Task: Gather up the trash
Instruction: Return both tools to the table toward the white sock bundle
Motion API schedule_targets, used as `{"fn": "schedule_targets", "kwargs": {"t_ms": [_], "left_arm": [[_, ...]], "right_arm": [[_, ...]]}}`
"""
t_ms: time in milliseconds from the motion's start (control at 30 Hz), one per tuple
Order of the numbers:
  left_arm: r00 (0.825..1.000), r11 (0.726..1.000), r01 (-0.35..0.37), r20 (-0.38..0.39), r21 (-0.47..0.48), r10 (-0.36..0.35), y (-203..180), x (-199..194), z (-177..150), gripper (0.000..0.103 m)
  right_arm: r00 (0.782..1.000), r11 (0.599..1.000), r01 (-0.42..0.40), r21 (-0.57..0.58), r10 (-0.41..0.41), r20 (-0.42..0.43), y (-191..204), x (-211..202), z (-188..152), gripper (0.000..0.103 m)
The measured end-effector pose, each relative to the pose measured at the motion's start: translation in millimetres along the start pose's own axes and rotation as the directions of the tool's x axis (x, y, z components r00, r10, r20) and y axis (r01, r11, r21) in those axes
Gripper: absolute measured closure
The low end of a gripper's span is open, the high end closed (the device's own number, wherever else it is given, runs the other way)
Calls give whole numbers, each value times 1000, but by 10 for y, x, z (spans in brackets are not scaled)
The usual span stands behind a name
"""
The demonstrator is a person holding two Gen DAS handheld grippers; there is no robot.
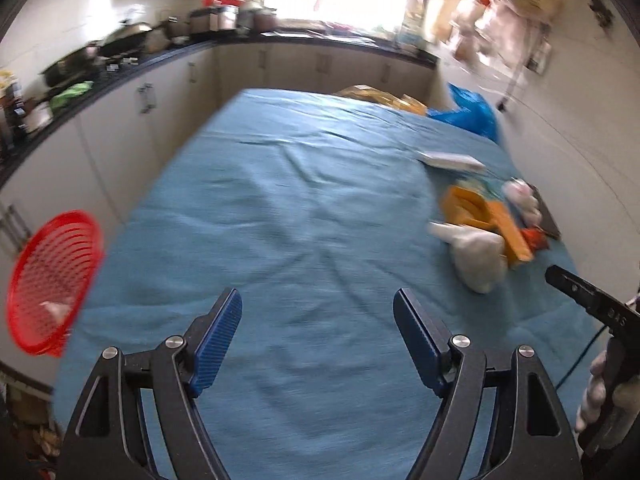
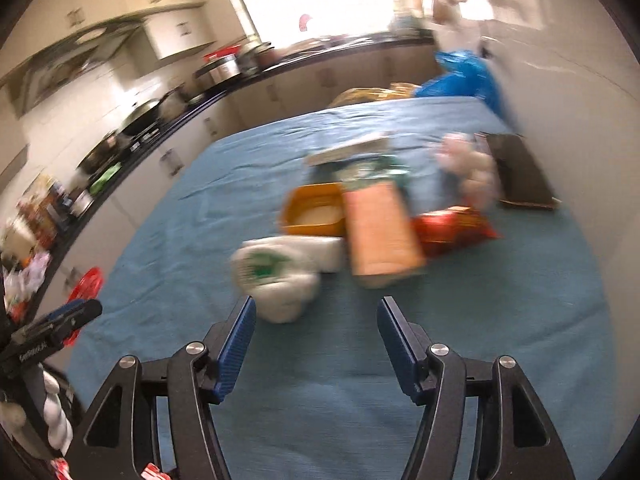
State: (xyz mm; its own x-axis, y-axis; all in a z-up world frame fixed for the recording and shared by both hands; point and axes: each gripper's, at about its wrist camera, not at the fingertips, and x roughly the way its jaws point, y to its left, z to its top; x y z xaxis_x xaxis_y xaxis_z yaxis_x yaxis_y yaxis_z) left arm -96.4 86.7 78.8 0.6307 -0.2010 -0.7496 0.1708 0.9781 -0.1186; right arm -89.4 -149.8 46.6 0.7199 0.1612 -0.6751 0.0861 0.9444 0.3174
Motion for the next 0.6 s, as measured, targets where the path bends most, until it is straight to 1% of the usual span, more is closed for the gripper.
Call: {"fn": "schedule_targets", "kwargs": {"t_ms": [133,267,367,433,500,600], "left_arm": [[997,997,67,-31,28,-67,-354,191,75,26],[992,992,112,-61,60,-108,-721,430,152,26],[988,988,137,-81,72,-131,-921,600,214,26],[989,988,131,-85,82,-124,-1028,715,242,26],[989,988,127,-86,87,-119,-1110,836,273,26],[984,985,155,-102,75,-147,-1163,951,287,26]], "right_arm": [[1000,999,11,47,-11,3,-278,-14,42,36],[1000,996,-15,83,16,-9,-474,7,56,36],[999,996,-34,88,35,-15,-510,31,106,36],[999,995,-43,86,44,-19,-514,54,149,36],[999,996,-44,77,46,-23,-498,70,199,36],[999,997,-43,60,45,-26,-453,104,263,36]]}}
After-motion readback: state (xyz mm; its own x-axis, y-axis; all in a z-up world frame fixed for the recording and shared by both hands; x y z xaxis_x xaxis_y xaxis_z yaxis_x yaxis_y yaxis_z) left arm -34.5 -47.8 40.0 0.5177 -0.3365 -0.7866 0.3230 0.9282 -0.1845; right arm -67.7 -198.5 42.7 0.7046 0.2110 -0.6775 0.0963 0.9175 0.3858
